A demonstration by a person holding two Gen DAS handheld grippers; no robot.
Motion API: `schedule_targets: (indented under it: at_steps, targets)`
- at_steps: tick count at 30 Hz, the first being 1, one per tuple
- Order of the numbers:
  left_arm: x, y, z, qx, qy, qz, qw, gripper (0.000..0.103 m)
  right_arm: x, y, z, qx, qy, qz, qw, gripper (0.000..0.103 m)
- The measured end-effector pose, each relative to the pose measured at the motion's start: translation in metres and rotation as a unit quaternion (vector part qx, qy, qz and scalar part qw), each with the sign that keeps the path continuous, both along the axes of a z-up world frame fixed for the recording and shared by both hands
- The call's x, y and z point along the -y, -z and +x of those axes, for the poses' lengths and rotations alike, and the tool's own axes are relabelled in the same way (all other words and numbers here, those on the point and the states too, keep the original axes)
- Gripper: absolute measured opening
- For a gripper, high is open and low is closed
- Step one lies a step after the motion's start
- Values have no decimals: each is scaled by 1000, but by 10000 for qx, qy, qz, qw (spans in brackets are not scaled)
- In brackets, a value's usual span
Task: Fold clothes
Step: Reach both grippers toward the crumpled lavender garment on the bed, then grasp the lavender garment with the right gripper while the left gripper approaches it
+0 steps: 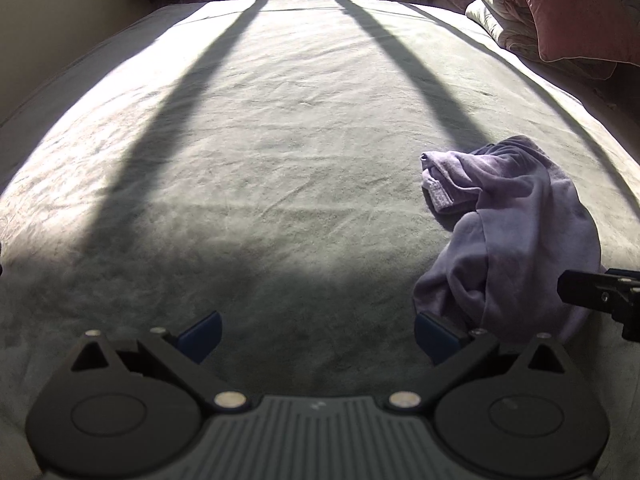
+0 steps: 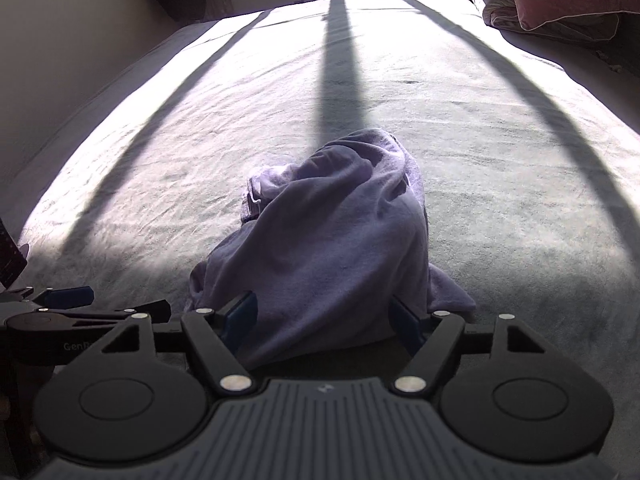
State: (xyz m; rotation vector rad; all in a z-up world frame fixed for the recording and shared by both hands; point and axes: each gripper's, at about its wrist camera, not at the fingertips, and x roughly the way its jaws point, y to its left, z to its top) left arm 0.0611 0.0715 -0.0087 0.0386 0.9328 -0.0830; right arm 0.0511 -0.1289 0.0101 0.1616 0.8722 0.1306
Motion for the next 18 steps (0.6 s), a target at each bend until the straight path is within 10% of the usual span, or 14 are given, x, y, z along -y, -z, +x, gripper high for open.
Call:
schedule_targets:
  at_steps: [12, 18]
  targets:
    - [-4, 7, 6, -294, -10, 36, 9996, 103, 5, 21, 16, 68, -81, 33, 9999, 20]
    - [-1, 7, 13, -505, -77, 14, 9987, 103, 9, 15, 11, 123, -276, 221, 9993, 12]
